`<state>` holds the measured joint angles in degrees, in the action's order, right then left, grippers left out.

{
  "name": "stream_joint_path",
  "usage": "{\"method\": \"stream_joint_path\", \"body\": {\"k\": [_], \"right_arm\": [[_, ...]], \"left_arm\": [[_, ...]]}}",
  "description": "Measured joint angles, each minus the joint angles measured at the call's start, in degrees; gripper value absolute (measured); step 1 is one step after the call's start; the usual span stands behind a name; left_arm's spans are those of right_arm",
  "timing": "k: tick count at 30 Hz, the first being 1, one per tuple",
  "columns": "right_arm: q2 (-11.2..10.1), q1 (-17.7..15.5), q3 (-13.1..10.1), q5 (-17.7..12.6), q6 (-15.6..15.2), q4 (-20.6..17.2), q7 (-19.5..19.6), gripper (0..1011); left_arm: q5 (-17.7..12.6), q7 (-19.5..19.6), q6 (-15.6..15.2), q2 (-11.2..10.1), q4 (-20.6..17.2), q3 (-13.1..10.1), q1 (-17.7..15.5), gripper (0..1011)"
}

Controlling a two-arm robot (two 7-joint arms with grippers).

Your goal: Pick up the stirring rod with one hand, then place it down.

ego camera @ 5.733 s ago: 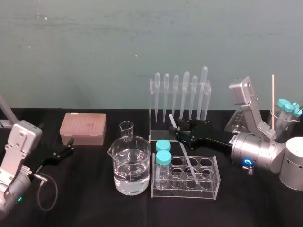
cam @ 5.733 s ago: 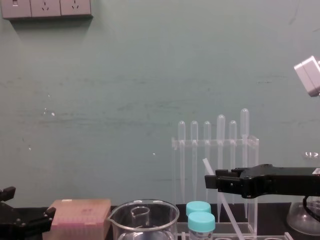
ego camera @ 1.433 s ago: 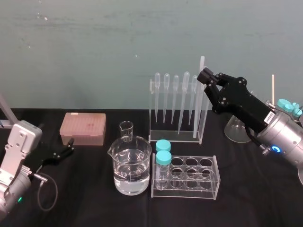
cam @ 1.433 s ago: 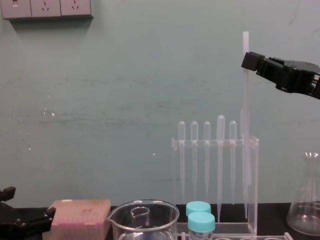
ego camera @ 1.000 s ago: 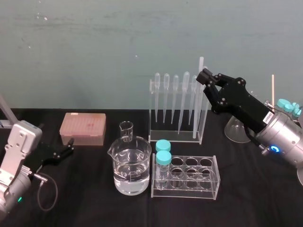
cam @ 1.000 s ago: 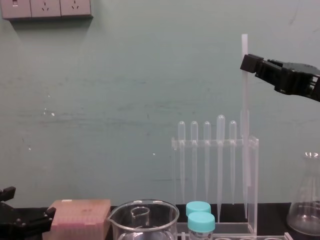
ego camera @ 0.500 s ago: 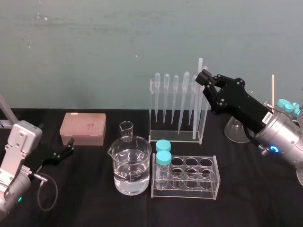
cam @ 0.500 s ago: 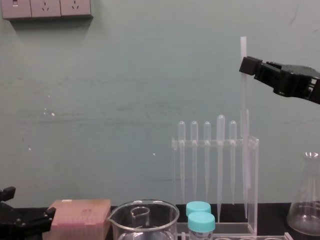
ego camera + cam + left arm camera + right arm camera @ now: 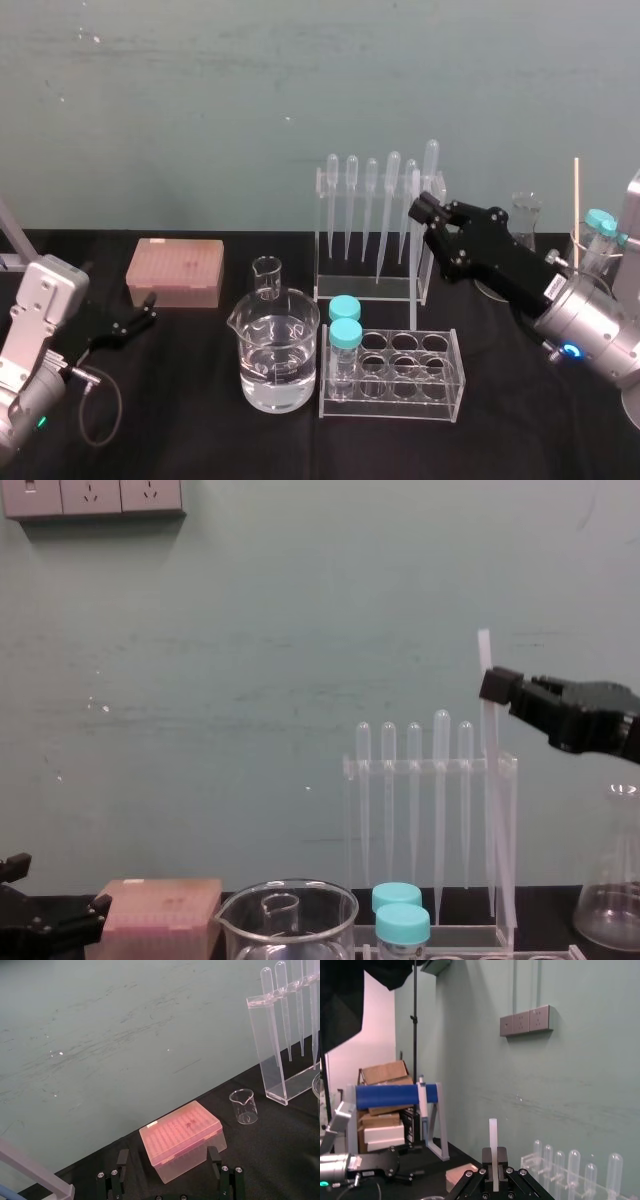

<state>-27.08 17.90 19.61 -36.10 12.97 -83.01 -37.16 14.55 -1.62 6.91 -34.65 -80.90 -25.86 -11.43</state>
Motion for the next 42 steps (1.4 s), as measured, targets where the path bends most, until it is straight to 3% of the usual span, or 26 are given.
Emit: {"method": "stream_joint_path", "body": {"k": [6, 42], "right_arm": [[0.79, 0.16, 0.4, 1.84, 0.81, 2.21, 0.43, 58], [5.05, 3.07, 2.11, 4.54, 0.67, 10.89, -0.11, 58]], "left_arm": [[0.0, 0.0, 0.0, 0.0, 0.0, 0.0, 0.0, 1000], [0.0, 0.0, 0.0, 0.0, 0.0, 0.0, 0.0, 1000]]}}
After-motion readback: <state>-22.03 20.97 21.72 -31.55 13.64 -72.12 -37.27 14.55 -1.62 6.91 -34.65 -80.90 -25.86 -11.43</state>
